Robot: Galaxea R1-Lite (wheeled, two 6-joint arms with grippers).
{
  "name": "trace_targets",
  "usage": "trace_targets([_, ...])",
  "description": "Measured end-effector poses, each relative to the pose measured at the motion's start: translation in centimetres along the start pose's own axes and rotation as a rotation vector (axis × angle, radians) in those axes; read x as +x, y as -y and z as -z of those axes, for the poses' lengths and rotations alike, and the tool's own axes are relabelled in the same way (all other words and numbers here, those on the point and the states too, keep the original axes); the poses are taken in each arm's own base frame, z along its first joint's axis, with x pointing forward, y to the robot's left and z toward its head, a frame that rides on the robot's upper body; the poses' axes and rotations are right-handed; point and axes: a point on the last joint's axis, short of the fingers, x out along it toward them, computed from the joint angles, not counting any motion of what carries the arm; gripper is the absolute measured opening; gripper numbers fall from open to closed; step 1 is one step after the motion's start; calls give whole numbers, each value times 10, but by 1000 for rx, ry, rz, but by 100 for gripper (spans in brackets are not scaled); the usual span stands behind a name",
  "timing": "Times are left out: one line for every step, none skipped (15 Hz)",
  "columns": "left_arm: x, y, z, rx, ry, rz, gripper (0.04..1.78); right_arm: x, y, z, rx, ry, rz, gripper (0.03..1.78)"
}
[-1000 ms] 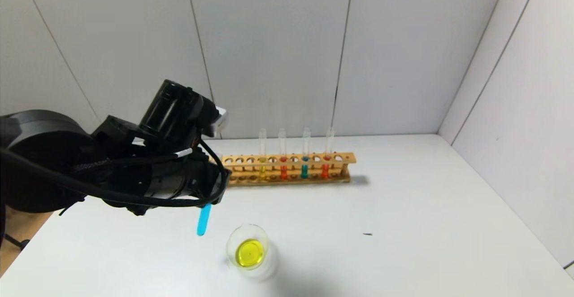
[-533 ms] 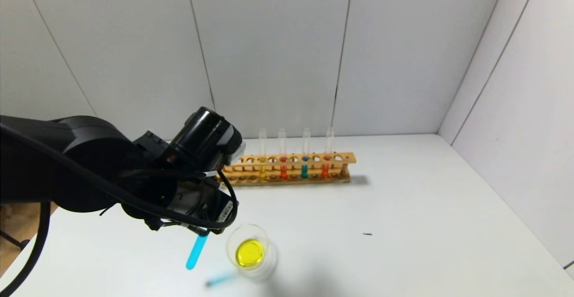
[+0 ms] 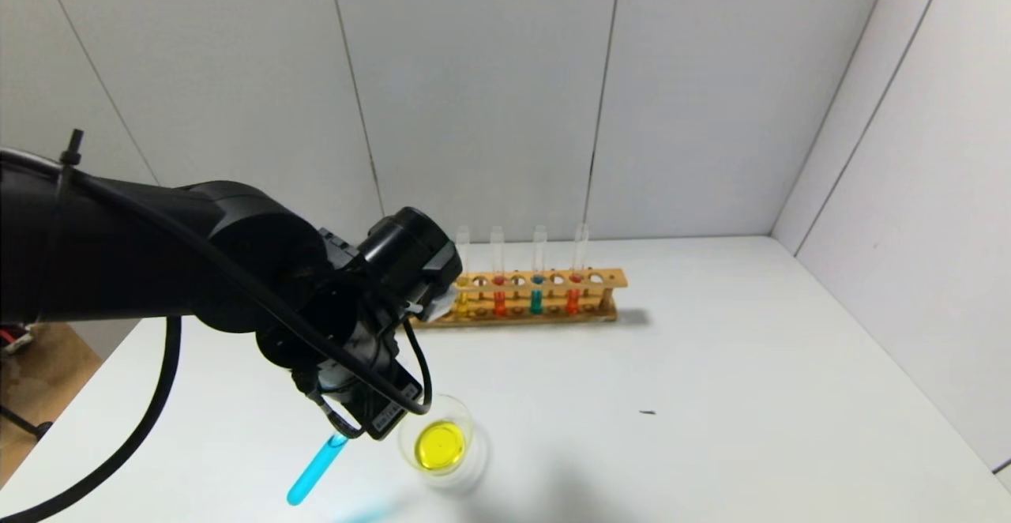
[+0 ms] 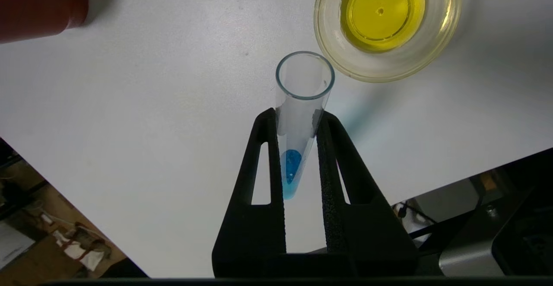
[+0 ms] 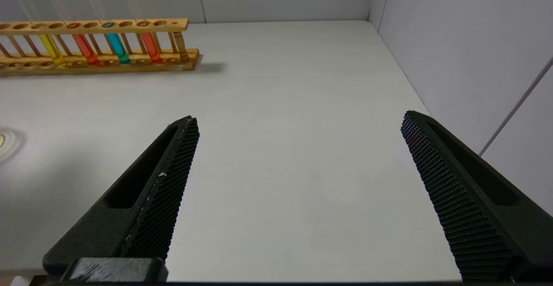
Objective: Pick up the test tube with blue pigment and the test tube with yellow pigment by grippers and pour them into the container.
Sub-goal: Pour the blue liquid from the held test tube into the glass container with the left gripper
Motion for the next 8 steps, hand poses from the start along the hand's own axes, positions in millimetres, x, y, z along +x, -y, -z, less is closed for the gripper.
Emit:
trace_targets([2,1,-4,24,-22,2,29,0,0,0,0,0,0,171])
trace_targets([4,1,-7,36,-39,1,29,0,0,0,0,0,0,171])
trace_targets([7,2,-12,44,-51,1,29,0,0,0,0,0,0,171])
trace_targets([10,3,-17,59,-68,2,29,0,0,0,0,0,0,171])
trace_targets([12,4,-19,75,-95,3,29,0,0,0,0,0,0,171])
trace_targets([14,4,-22,88,-124,5,29,0,0,0,0,0,0,171])
trace_targets([15,5,-25,97,-150,6,29,0,0,0,0,0,0,171])
trace_targets([18,5,-28,105,-174,8,29,0,0,0,0,0,0,171])
